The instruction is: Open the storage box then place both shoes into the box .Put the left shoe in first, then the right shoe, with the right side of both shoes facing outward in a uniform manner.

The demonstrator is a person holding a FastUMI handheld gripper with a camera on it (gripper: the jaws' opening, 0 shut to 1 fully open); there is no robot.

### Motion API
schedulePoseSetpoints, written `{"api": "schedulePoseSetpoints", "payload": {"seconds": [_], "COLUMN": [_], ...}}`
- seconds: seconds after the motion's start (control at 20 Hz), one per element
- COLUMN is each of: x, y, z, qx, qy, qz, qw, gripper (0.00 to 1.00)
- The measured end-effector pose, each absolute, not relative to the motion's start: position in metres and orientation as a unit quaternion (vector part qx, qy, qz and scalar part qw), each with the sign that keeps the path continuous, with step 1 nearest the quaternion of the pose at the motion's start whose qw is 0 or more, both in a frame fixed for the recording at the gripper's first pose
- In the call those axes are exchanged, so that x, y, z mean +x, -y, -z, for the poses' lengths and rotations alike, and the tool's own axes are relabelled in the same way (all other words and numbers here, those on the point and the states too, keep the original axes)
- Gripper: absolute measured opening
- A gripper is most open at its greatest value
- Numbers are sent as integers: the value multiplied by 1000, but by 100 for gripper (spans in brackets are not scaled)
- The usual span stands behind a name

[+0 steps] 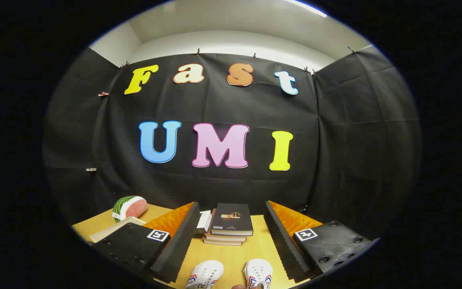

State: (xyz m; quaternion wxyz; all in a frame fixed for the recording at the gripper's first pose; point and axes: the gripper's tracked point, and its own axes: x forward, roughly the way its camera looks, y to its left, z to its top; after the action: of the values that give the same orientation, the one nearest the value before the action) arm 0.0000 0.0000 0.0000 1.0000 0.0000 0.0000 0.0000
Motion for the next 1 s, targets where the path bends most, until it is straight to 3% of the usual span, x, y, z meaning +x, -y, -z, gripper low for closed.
{"api": "schedulePoseSetpoints", "payload": {"seconds": [1.0], "x": [15], "y": [-4], "z": [25], "qx": [5], "qy": [-38], "qz": [-21], "qw": [999], "gripper": [97]}}
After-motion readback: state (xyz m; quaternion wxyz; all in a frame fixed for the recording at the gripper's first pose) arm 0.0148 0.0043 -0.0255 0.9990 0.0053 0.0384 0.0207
